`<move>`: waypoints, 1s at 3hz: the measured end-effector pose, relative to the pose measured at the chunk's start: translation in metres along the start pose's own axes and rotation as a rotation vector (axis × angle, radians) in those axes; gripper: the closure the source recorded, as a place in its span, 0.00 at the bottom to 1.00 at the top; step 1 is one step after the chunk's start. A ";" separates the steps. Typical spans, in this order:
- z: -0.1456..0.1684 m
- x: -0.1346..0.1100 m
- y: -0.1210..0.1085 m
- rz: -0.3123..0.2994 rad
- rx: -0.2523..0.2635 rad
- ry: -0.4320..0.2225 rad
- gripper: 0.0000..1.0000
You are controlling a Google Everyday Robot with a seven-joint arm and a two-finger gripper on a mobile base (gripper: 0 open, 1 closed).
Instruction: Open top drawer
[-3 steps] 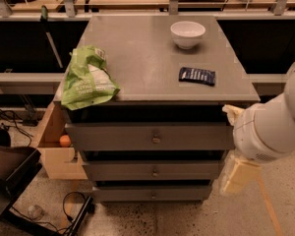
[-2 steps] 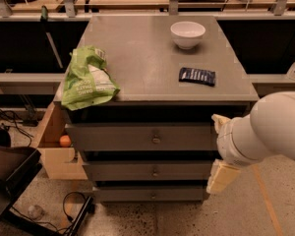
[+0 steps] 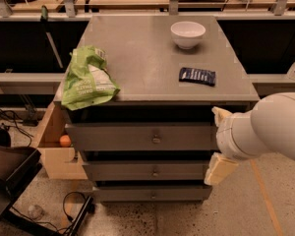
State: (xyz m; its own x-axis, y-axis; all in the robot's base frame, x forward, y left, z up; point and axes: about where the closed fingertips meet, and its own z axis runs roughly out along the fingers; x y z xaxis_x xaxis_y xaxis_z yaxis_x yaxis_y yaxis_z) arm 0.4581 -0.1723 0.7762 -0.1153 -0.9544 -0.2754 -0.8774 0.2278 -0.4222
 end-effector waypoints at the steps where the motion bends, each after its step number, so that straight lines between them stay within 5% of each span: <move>1: 0.026 -0.005 0.001 -0.026 -0.005 -0.015 0.00; 3: 0.076 -0.008 0.002 -0.080 -0.013 -0.018 0.00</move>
Offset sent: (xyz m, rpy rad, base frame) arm 0.0379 0.0207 -0.0877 -0.0190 0.0153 0.0762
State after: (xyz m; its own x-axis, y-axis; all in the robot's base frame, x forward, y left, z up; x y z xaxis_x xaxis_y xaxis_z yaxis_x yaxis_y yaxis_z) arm 0.4927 -0.1492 0.7120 -0.0362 -0.9657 -0.2571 -0.8893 0.1485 -0.4326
